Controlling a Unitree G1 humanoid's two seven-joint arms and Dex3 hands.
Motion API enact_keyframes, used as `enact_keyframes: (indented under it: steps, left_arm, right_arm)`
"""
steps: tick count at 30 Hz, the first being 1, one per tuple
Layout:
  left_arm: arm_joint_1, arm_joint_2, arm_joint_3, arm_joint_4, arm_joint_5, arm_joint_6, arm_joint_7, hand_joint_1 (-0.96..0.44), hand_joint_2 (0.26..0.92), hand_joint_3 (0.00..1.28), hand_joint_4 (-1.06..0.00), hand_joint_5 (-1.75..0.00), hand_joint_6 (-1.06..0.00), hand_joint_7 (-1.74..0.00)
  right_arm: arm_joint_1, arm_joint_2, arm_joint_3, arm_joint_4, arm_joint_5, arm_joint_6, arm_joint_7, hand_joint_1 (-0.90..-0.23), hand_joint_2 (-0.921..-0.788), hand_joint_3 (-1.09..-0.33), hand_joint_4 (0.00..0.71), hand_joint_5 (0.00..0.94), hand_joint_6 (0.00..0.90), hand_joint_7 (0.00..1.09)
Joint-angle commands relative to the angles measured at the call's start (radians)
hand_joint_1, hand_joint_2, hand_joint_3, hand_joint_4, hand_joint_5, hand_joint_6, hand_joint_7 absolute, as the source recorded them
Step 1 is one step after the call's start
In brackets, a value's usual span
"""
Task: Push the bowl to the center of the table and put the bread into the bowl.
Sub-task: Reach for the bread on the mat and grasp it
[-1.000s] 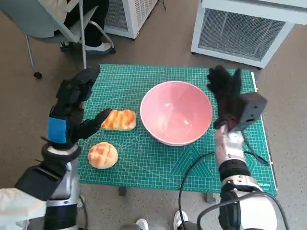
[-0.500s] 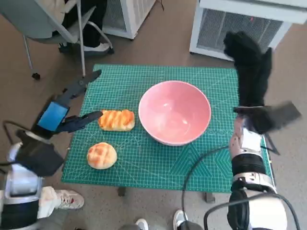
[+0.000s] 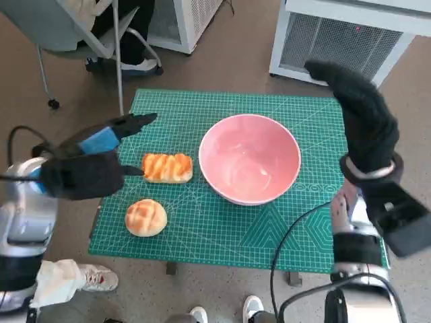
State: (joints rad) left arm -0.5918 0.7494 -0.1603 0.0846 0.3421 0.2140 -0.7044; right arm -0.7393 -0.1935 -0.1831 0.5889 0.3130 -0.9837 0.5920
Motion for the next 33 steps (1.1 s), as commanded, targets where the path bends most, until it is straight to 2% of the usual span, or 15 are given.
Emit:
enact_keyframes:
  steps: [1, 7, 22, 29, 33]
  left_arm:
    - [-0.056, -0.021, -0.067, 0.079, 0.049, -0.017, -0.004, -0.39, 0.830, 0.00, -0.03, -0.01, -0.18, -0.01]
    - [-0.126, -0.048, -0.136, 0.186, 0.099, -0.029, -0.017, -0.39, 0.832, 0.00, -0.05, -0.01, -0.19, -0.01]
    - [-0.230, -0.178, -0.235, 0.462, 0.165, -0.099, 0.045, -0.38, 0.835, 0.00, -0.08, 0.00, -0.23, -0.02]
    - [-0.258, -0.232, -0.271, 0.587, 0.191, -0.131, 0.078, -0.38, 0.840, 0.00, -0.10, -0.01, -0.28, -0.03]
    - [-0.266, -0.253, -0.291, 0.648, 0.215, -0.147, 0.116, -0.35, 0.856, 0.00, -0.17, -0.01, -0.35, -0.05]
  right_arm:
    - [0.052, -0.011, 0.013, -0.040, -0.018, 0.022, -0.021, -0.607, -0.921, -0.729, 0.280, 0.002, 0.140, 0.47]
    - [0.071, -0.010, 0.020, -0.059, -0.028, 0.038, -0.045, -0.601, -0.921, -0.733, 0.280, 0.000, 0.092, 0.55]
    - [0.082, -0.012, 0.036, -0.062, -0.053, 0.049, -0.083, -0.572, -0.921, -0.738, 0.272, 0.000, 0.061, 0.57]
    - [0.083, -0.015, 0.042, -0.068, -0.046, 0.054, -0.078, -0.572, -0.921, -0.738, 0.267, 0.000, 0.058, 0.58]
    - [0.084, -0.015, 0.042, -0.070, -0.044, 0.058, -0.078, -0.574, -0.921, -0.739, 0.266, 0.000, 0.056, 0.58]
